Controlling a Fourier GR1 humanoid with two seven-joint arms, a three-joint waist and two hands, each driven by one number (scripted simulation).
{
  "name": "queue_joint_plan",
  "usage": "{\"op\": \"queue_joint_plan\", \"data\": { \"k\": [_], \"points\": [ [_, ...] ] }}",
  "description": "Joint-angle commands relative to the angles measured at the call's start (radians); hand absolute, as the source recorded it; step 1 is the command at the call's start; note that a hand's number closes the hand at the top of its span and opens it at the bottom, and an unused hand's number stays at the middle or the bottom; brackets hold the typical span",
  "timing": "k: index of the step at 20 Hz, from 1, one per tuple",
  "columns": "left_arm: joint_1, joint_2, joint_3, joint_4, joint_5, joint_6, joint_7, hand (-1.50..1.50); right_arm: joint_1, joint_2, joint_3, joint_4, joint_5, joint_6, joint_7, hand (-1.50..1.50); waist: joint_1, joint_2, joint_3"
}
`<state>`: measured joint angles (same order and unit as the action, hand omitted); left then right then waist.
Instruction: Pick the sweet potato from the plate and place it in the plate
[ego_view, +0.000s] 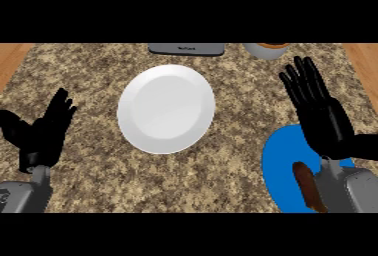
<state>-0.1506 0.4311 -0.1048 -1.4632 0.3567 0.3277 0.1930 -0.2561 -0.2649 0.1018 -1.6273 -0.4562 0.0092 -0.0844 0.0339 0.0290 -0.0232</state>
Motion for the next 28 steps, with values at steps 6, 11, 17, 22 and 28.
{"op": "queue_joint_plan", "data": {
  "k": [6, 11, 17, 22, 28],
  "points": [
    [-0.119, 0.052, -0.082, 0.038, -0.165, -0.054, -0.121, 0.00, -0.009, 0.027, 0.227, 0.076, 0.456, -0.316, 0.129, -1.50, -0.056, -0.028, 0.017],
    [-0.077, 0.010, -0.123, 0.014, -0.146, -0.070, -0.114, 0.00, 0.082, -0.214, 0.346, 0.164, 0.849, -0.350, 0.156, -1.50, -0.072, -0.034, 0.017],
    [-0.082, -0.003, -0.106, 0.072, -0.163, -0.094, -0.159, 0.00, 0.280, -0.157, 0.466, 0.158, 1.096, -0.552, 0.157, -1.50, -0.053, -0.031, 0.022],
    [-0.072, -0.028, -0.117, 0.051, -0.180, -0.075, -0.145, 0.00, 0.379, -0.236, 0.503, -0.078, 1.363, -0.615, 0.319, -1.50, -0.065, -0.038, 0.020],
    [-0.108, -0.025, -0.109, 0.041, -0.191, -0.082, -0.104, 0.00, 0.336, -0.268, 0.485, -0.296, 1.546, -0.227, 0.671, -1.50, -0.054, -0.037, 0.018]
  ]
}}
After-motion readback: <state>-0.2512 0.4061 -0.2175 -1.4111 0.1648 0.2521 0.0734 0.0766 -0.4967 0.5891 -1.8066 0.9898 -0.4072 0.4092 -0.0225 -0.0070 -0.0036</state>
